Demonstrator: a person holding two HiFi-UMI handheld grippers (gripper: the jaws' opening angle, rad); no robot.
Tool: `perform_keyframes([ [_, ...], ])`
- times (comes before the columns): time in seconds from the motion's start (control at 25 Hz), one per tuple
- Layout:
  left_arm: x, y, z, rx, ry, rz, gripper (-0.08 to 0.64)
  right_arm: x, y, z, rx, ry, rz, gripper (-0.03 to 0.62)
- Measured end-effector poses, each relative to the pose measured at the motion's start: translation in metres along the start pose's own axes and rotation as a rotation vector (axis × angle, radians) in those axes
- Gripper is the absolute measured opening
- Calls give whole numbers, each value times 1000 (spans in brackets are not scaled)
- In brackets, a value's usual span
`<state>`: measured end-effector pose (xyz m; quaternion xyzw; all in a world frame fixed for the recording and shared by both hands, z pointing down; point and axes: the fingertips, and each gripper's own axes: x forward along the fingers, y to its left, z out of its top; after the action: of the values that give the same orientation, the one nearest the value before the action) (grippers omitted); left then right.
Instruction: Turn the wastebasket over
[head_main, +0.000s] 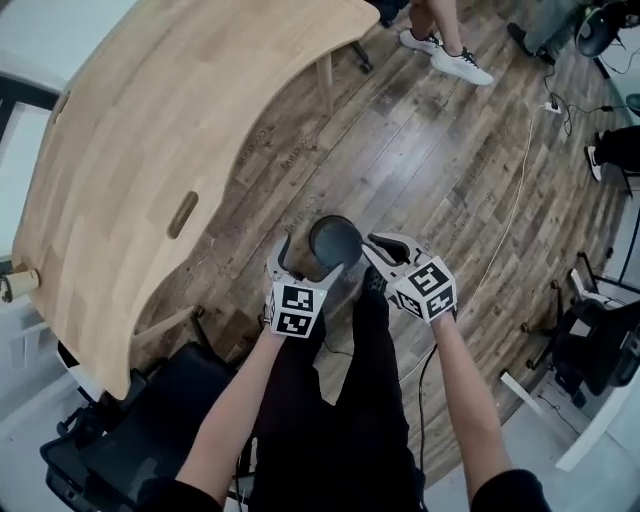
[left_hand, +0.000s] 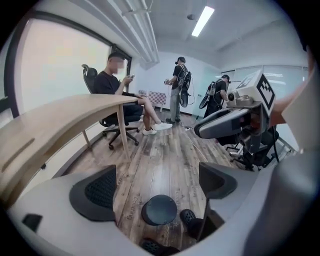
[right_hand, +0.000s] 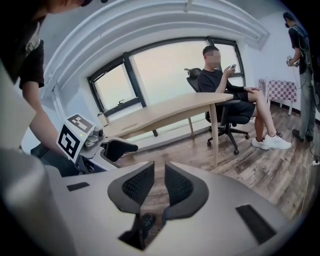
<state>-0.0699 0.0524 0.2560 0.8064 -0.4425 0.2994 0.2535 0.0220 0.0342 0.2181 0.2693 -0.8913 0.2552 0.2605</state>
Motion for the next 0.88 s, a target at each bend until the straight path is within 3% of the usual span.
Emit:
perform_keyframes([
  [0.16, -32, -4, 34, -5, -54, -43, 548, -22, 19, 39, -11, -60, -56, 51],
  [0.32, -63, -1, 71, 15, -120, -48, 516, -46, 31, 88, 56, -186, -101, 41],
  [0.44, -87, 13, 94, 55, -199, 41, 272, -64, 40, 112, 136, -279, -122, 35],
  [0.52, -97, 16, 108, 56, -228, 44, 265, -74, 44, 124, 165, -326, -137, 34],
  [0.8, -137, 24, 143, 44, -297, 32, 79, -95, 66, 161, 174, -426, -168, 34],
  [0.88, -143, 24, 148, 31, -302, 15, 53, -98, 74, 171, 159, -450, -154, 34],
])
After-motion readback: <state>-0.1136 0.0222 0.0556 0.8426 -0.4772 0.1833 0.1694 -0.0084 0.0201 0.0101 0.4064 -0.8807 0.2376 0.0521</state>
